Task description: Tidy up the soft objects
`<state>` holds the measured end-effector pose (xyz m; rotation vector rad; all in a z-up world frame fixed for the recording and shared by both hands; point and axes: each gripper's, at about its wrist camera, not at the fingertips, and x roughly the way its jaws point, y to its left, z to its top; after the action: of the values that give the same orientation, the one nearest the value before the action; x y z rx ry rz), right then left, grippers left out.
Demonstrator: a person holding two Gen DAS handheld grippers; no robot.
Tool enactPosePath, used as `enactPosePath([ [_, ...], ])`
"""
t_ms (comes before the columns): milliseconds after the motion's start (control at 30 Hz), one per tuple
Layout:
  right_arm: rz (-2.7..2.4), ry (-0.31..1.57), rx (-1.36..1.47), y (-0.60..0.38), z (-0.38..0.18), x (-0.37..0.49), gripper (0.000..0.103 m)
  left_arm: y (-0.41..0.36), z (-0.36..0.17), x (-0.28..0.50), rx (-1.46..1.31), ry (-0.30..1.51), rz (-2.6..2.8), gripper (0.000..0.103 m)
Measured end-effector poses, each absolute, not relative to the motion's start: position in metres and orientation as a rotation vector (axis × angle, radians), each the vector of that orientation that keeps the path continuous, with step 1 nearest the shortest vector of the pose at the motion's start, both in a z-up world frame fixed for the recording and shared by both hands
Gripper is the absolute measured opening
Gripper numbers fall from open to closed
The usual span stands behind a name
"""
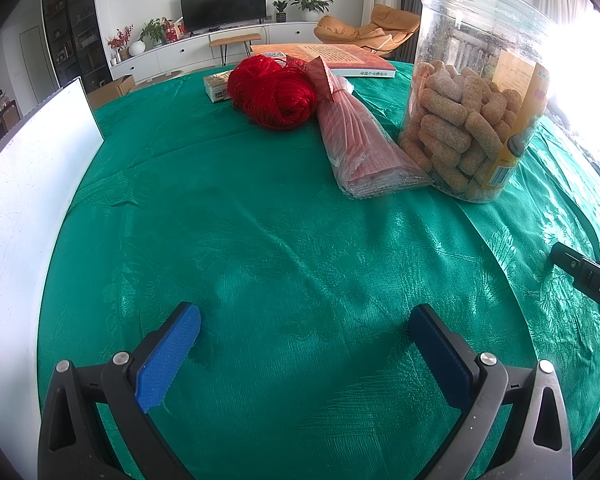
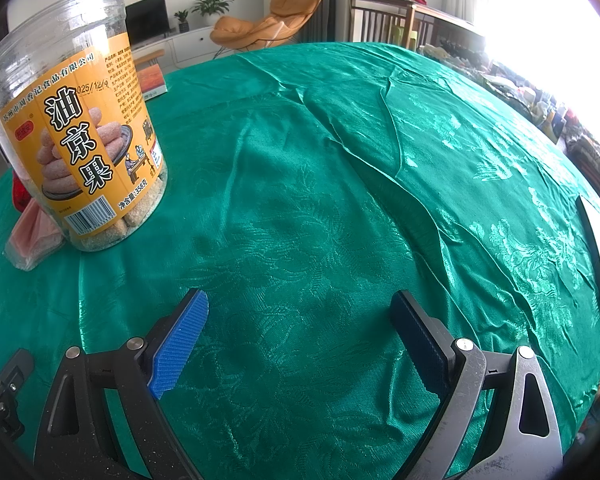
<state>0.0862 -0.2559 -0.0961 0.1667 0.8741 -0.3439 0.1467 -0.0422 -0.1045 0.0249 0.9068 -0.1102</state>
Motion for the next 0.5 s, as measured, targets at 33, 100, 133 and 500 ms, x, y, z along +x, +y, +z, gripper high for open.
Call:
enactPosePath([
  [33, -0.344, 0.874, 0.167, -0.2547, -0.096, 0.0861, 0.094, -0.0421, -0.1045, 0.1468, 0.025, 0.907, -0.11, 0.103],
  [100, -0.344, 0.874, 0.167, -0.255, -0.096, 0.0861, 0.094, -0.0421, -0.1045, 0.1468, 0.025, 0.907, -0.11, 0.103],
  [133, -0.344, 0.874, 0.167, -0.2564, -0.0962, 0.0863, 0.094, -0.042, -0.1046, 0.1468, 0.025, 0.907, -0.11, 0.103],
  [500, -0.344, 0.874, 0.167, -0.255, -0.096, 0.0861, 0.094, -0.042, -0.1044, 0.1466, 0.024, 0.907, -0.111, 0.103],
])
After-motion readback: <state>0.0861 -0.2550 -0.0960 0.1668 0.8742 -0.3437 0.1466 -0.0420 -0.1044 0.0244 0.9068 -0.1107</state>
